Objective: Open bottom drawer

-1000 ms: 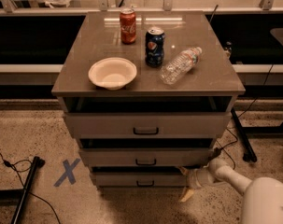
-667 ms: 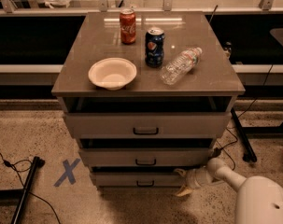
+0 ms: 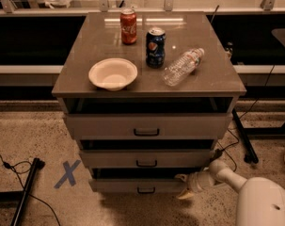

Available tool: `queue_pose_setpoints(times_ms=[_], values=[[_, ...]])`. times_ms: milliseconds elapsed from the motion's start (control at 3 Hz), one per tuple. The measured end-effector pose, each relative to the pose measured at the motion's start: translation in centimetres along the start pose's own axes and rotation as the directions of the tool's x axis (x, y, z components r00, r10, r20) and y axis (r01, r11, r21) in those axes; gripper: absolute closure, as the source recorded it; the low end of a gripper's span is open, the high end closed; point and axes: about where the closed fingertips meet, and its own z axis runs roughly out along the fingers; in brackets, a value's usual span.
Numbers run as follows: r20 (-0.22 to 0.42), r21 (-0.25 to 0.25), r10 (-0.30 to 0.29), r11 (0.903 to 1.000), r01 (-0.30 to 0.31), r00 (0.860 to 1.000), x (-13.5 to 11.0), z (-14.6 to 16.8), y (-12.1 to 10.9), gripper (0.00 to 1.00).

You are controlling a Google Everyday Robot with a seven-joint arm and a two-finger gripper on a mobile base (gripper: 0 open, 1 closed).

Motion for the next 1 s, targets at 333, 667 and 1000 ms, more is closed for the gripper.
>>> queue_pose_setpoints(times_ms=[333, 667, 1000], values=[[0.0, 0.0, 0.0, 1.0, 0.0, 1.0, -0.53, -0.62, -0.08, 0.43], [0.0, 0.0, 0.0, 1.0, 0.0, 1.0, -0.69, -0.8, -0.11, 0.24], [0.001, -0.001, 0.0, 1.0, 0.0, 1.0, -0.77, -0.77, -0.06, 0.0]])
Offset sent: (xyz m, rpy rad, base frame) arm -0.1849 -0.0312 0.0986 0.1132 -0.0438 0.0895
